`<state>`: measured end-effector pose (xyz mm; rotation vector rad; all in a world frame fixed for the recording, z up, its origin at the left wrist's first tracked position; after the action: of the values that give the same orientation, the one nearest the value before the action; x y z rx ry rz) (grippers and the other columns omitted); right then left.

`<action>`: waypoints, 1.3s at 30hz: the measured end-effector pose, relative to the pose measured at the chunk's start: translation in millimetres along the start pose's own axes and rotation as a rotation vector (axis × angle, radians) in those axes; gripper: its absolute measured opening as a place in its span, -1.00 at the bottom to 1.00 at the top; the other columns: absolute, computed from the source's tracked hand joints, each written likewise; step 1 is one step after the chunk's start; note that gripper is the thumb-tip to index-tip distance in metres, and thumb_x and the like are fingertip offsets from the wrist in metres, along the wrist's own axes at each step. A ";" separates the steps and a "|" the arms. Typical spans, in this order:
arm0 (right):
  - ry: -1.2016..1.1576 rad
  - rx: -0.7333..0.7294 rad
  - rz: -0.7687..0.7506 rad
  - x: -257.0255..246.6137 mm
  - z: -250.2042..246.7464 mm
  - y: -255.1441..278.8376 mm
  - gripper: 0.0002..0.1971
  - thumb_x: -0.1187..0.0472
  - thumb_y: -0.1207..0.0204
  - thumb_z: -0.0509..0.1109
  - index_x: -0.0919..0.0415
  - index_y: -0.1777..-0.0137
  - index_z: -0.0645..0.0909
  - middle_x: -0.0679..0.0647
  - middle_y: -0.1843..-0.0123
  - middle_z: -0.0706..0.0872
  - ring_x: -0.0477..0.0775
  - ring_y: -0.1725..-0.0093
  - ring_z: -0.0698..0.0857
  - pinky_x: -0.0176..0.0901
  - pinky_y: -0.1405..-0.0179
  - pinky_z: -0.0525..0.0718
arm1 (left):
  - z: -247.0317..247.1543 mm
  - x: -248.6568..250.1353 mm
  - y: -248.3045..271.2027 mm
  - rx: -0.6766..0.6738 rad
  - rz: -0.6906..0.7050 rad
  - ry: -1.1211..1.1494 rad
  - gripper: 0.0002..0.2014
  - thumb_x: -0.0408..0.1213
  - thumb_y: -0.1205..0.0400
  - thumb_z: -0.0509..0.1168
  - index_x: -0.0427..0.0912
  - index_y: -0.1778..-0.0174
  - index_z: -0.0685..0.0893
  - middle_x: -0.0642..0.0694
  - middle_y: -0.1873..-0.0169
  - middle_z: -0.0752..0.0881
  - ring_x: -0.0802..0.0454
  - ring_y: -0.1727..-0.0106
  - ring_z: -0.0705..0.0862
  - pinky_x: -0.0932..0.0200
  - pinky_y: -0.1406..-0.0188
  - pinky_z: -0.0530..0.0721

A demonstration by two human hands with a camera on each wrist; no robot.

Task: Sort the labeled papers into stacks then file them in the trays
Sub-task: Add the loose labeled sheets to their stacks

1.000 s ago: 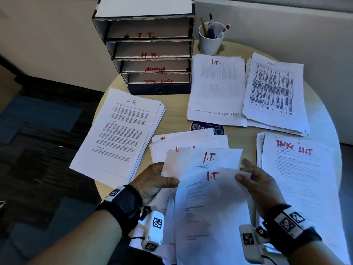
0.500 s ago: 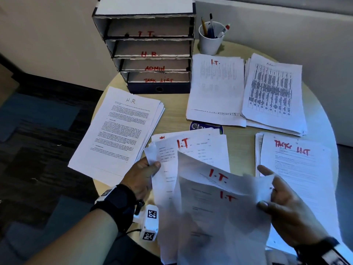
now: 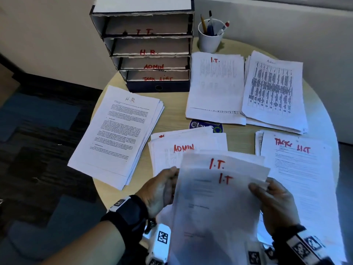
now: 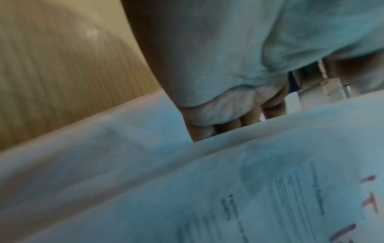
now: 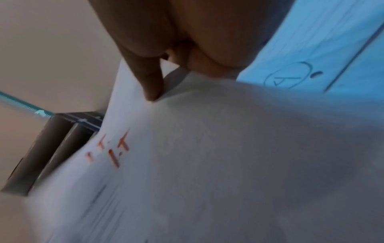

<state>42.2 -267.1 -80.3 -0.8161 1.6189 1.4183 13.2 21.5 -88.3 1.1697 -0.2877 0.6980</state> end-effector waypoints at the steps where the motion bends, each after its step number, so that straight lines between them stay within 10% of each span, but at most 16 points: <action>1: -0.002 0.047 0.003 -2.8 0.3 -0.9 -0.72 0.16 -0.35 0.62 0.24 -0.02 0.74 0.34 0.00 0.82 0.13 0.18 0.80 -0.08 0.20 0.77 | -1.8 -3.0 -2.8 0.019 0.000 0.034 -0.48 0.09 -0.66 0.26 -0.23 -0.38 0.65 -0.28 -0.20 0.75 -0.34 -0.18 0.68 -0.22 -0.22 0.65; 6: 0.071 0.182 -0.004 -17.9 15.7 -17.7 -0.56 0.30 -0.51 0.49 -0.05 -0.35 0.58 0.17 -0.10 0.82 0.15 0.07 0.81 0.00 0.08 0.75 | 11.4 -4.3 -0.1 0.007 0.141 -0.577 -0.64 -0.17 -0.63 0.40 -0.16 -0.30 0.54 -0.21 -0.36 0.67 -0.16 -0.35 0.64 -0.36 -0.35 0.57; 8: 0.279 0.268 -0.096 -40.7 23.0 -18.6 -0.39 0.23 -0.48 0.53 -0.06 -0.50 0.45 0.14 -0.28 0.72 0.11 -0.19 0.74 0.10 -0.22 0.70 | 13.3 14.4 3.7 0.212 0.200 -0.852 -0.87 -0.20 -0.70 0.29 -0.11 -0.01 0.44 -0.25 -0.26 0.65 -0.14 -0.23 0.62 0.18 -0.03 0.48; 11: 0.700 0.224 -0.679 -102.7 45.8 4.0 -0.24 0.20 -0.37 0.61 0.12 -0.57 0.39 0.19 -0.47 0.54 0.20 -0.48 0.51 0.25 -0.48 0.48 | 28.7 58.8 20.9 0.367 0.360 -1.191 -0.85 -0.27 -0.73 0.17 -0.05 0.10 0.32 -0.06 0.22 0.55 -0.15 0.15 0.59 0.05 0.32 0.34; 14: 1.125 -0.084 -1.186 -144.9 92.7 39.2 -0.38 0.12 -0.34 0.54 0.13 -0.44 0.54 0.12 -0.32 0.69 0.24 -0.39 0.61 0.33 -0.45 0.45 | 65.1 95.8 37.7 0.316 0.598 -1.630 -0.93 -0.34 -0.69 0.15 -0.07 -0.02 0.44 -0.12 0.09 0.66 -0.22 0.06 0.67 0.04 0.26 0.39; 18: 1.559 -0.308 -0.842 -147.3 127.8 36.2 -0.76 0.11 -0.50 0.32 -0.05 -0.17 0.53 0.06 0.05 0.78 0.25 0.04 0.75 -0.03 0.15 0.58 | 108.9 127.8 65.5 0.219 0.841 -1.849 -0.83 -0.30 -0.66 0.14 0.10 0.16 0.48 -0.04 0.07 0.71 -0.14 0.00 0.67 0.04 0.19 0.32; 22: 1.326 -0.269 -0.556 -151.2 83.8 0.8 -0.85 0.13 -0.48 0.42 0.00 0.30 0.56 -0.02 0.23 0.71 0.15 0.11 0.70 -0.11 0.23 0.50 | 43.1 156.1 66.9 0.641 0.783 -1.641 -0.92 -0.12 -0.62 0.28 0.07 -0.01 0.61 0.05 0.04 0.71 -0.10 -0.09 0.66 -0.05 -0.13 0.54; 24: 0.987 -0.229 -0.461 -150.8 57.2 -7.9 -0.94 0.17 -0.42 0.49 0.05 0.25 0.69 -0.01 0.32 0.74 0.11 0.22 0.72 -0.06 0.22 0.58 | -6.0 154.5 69.6 0.918 0.675 -1.296 -0.54 -0.07 -0.53 0.43 0.06 -0.35 0.56 -0.04 -0.26 0.66 -0.14 -0.32 0.58 -0.11 -0.32 0.53; 27: 0.447 -0.235 -0.350 -146.6 46.2 -3.3 -0.77 0.33 -0.48 0.48 -0.07 0.19 0.75 -0.01 0.26 0.84 0.02 0.27 0.77 0.01 0.18 0.69 | -13.9 120.1 64.6 0.590 0.438 -0.550 -0.13 0.00 -0.35 0.60 -0.02 -0.58 0.39 -0.17 -0.48 0.53 -0.14 -0.41 0.55 -0.11 -0.40 0.52; 29: 0.311 -0.253 -0.373 -146.1 54.4 4.8 -0.66 0.43 -0.50 0.45 -0.12 0.15 0.77 -0.03 0.14 0.87 0.00 0.15 0.82 0.01 0.07 0.72 | 9.4 105.4 58.7 0.332 0.474 -0.354 -0.28 0.03 -0.29 0.60 -0.17 -0.33 0.58 -0.34 -0.22 0.71 -0.35 -0.21 0.69 -0.30 -0.32 0.60; 31: 0.309 -0.237 -0.456 -145.7 63.8 12.9 -0.67 0.42 -0.49 0.48 -0.11 0.07 0.78 -0.06 0.07 0.87 -0.01 0.06 0.84 -0.04 0.05 0.75 | 32.4 111.4 62.6 0.381 0.667 -0.463 -0.50 0.03 -0.36 0.55 -0.27 -0.01 0.63 -0.28 0.16 0.77 -0.29 0.09 0.76 -0.20 -0.17 0.66; 39: 0.079 -0.109 -0.445 -123.7 72.4 27.2 -0.82 0.46 -0.44 0.51 0.27 0.00 0.75 -0.05 0.16 0.87 -0.09 0.19 0.82 -0.34 0.23 0.71 | 25.2 98.5 47.7 0.485 0.778 -0.418 -0.32 0.17 -0.34 0.59 0.00 -0.35 0.62 0.00 -0.17 0.79 -0.09 -0.26 0.73 -0.23 -0.37 0.63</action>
<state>86.6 -196.8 39.5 -1.2225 1.3157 1.1709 61.1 43.2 10.9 1.6820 -1.0008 1.2406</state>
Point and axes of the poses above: each hand's wrist, its own y-axis away from the middle knuckle, its own z-axis out of the palm, x = y × z, the point moved 3 cm from there along -y, towards the middle knuckle
